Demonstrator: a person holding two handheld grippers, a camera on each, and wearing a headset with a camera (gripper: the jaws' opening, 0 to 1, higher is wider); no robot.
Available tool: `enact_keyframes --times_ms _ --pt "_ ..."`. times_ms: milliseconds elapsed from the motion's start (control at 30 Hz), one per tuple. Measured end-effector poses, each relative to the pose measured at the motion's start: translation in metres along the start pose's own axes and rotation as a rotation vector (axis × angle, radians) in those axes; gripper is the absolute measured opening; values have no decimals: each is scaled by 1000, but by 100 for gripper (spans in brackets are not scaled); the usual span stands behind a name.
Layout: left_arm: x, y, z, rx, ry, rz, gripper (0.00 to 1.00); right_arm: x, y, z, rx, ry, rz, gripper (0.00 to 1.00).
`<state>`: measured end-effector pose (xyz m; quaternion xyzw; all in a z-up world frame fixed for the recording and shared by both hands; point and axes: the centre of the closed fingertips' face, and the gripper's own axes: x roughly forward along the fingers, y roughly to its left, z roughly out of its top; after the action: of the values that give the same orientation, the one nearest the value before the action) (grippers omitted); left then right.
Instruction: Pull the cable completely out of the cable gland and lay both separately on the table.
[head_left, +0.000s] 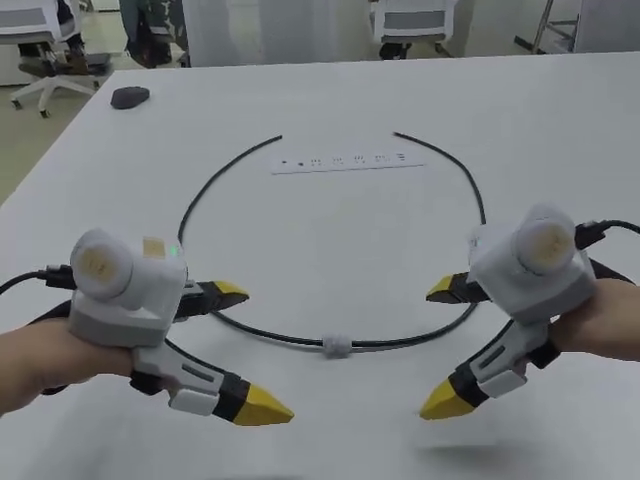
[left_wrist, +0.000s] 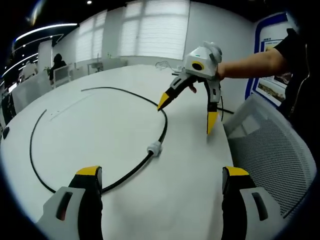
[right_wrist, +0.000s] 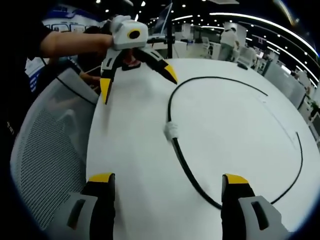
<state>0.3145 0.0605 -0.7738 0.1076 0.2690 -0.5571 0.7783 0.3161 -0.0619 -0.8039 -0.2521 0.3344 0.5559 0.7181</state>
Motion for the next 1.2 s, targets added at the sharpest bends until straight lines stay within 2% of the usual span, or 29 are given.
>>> enact_keyframes --times_ms 133,267,367,467,567,600,633,667,700,800,933,1033,1200 --pt "5 0 2 23 -5 14 99 16 -3 12 -33 -45 -7 63" --pt "12 1 8 5 -35 9 99 32 -7 24 -26 -73 -1 50" --pt "17 -2 12 -44 -58 -17 99 42 -9 31 -8 -98 7 38" --pt "20 0 11 -42 -62 -13 98 49 -11 33 8 -104 11 40" --pt "22 1 10 -62 -67 -18 96 56 -11 32 22 -99 27 36" --pt "23 2 10 -66 -70 -19 96 57 -12 36 11 -120 31 35" --pt "23 3 9 -70 -69 -18 96 58 -11 38 54 -121 38 34" --pt "24 4 8 -77 -69 -19 96 59 -12 43 55 -144 50 33" --pt "24 3 8 -80 -71 -21 95 57 -13 41 64 -134 49 30" --pt "25 3 9 -77 -78 -27 91 61 -13 43 19 -127 32 23" --pt "27 1 13 -78 -99 -35 90 65 -9 47 22 -136 49 20" --pt "30 1 12 -99 -95 -37 90 66 -8 46 24 -121 29 10" --pt "31 -2 10 -113 -98 -40 90 68 -7 47 -18 -137 -4 9"
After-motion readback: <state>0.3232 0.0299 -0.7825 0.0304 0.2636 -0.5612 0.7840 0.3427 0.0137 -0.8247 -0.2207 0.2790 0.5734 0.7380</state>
